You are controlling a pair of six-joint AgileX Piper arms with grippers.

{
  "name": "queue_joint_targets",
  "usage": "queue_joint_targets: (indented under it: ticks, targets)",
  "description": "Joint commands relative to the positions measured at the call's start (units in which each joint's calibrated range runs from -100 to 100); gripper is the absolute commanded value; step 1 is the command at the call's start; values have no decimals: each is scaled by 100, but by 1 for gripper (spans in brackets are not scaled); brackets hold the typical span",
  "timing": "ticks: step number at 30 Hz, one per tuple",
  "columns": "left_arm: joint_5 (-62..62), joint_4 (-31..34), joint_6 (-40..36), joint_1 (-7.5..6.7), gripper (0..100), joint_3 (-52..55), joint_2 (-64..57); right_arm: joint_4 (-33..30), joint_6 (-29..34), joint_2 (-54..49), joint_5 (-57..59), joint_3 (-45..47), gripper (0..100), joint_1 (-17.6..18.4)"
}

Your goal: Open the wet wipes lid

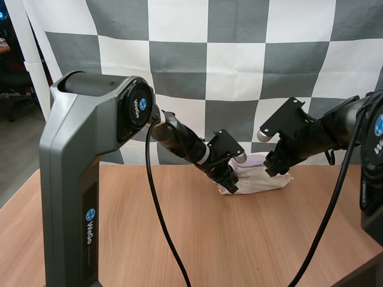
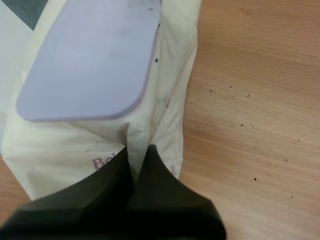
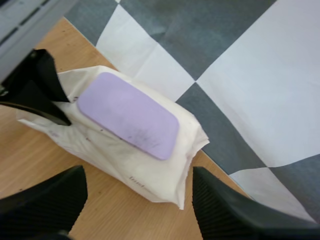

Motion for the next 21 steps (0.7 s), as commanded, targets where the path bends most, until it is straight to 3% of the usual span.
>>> queue_joint_targets:
  ticks: [1,9,21]
  targets:
    - [7,8,-4,0,0,4,1,-37,-27,188,99,-199,100,-7]
    - [7,18,-4,0,0,4,1,-132,-27,630,338,-644,100,35]
    - [7,134,-4,0,0,4,1,-594,-27,1047,-326,-656,100,286]
